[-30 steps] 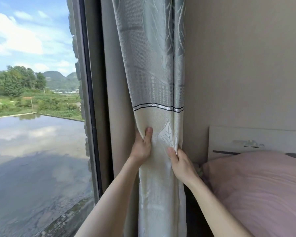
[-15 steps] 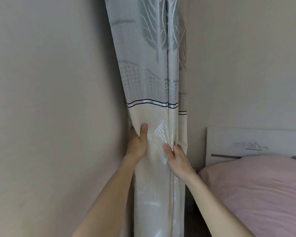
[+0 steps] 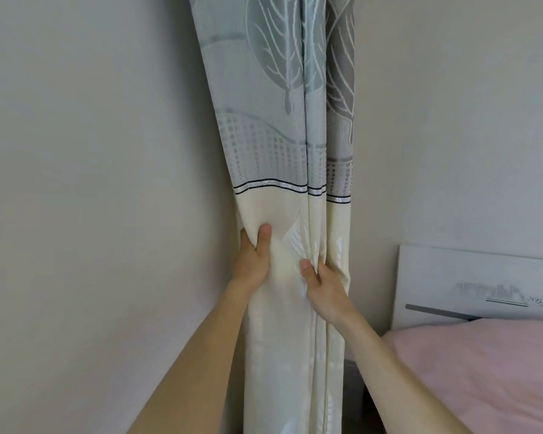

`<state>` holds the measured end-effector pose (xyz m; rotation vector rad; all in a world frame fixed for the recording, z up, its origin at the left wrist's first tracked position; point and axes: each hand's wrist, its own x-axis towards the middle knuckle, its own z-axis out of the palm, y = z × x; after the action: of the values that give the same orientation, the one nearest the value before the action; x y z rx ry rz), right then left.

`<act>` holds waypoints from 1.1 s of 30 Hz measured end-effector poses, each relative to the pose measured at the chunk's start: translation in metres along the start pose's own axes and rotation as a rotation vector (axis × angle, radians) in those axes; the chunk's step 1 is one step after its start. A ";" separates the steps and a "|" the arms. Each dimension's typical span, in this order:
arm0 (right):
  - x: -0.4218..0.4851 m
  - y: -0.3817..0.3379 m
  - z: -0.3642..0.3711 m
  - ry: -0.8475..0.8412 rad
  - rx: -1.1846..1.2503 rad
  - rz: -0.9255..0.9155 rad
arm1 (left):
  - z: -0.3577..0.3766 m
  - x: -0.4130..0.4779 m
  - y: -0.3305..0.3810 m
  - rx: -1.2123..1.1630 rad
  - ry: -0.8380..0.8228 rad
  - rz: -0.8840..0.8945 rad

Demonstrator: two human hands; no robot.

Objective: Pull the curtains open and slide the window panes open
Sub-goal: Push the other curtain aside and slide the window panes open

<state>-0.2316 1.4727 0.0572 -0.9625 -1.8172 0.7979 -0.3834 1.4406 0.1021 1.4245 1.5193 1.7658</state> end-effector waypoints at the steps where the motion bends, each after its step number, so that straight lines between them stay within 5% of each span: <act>1: 0.012 0.008 -0.002 0.004 -0.017 0.016 | 0.006 0.011 -0.004 -0.002 -0.003 0.000; 20: 0.171 0.098 -0.013 -0.007 -0.159 0.088 | 0.074 0.155 -0.068 0.045 0.026 -0.043; 26: 0.168 0.106 -0.002 0.007 -0.319 -0.018 | 0.068 0.136 -0.073 0.129 0.064 -0.136; 33: 0.118 0.115 0.028 -0.229 -0.650 -0.001 | 0.035 0.071 -0.061 0.282 0.223 -0.203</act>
<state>-0.2588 1.6270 0.0003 -1.3113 -2.3417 0.3128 -0.3992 1.5351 0.0737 1.1705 2.0206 1.6815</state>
